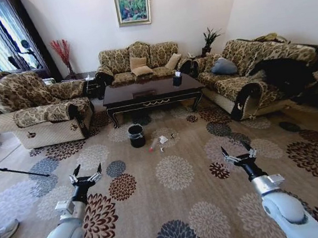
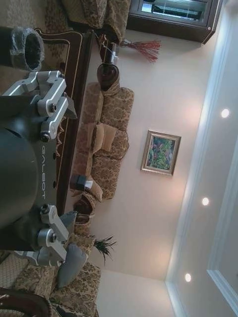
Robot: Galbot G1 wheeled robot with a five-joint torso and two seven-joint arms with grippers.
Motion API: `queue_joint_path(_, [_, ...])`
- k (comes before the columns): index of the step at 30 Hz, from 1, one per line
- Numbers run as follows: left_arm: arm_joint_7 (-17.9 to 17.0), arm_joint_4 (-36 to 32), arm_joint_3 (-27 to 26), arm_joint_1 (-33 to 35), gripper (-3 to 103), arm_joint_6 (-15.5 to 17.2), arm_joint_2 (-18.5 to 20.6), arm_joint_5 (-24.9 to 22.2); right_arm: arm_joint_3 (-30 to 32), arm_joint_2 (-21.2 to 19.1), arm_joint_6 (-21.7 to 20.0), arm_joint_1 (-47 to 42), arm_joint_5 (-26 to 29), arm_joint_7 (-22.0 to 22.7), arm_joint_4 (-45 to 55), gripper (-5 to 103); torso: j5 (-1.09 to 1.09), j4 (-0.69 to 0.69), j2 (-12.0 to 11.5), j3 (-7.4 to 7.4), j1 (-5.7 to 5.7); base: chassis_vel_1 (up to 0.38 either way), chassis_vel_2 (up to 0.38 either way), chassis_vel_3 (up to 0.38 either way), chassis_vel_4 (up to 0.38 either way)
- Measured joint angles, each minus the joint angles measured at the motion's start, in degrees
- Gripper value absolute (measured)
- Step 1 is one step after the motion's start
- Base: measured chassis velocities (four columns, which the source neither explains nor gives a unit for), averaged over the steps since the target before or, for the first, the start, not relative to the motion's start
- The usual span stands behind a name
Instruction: Move to the front of the table and pick up the trash from the floor, then place it into the trash bin.
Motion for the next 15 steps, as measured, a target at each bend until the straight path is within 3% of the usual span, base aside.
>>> queue_joint_path(15, [-0.5, 0.1, 0.0, -0.4, 100, 0.4, -0.2, -0.9, 1.0, 0.4, 0.0, -1.3, -0.3, 0.2, 0.1, 100, 0.0, -0.01, 0.0, 0.0, 0.0, 0.0, 0.0, 0.0, 0.0])
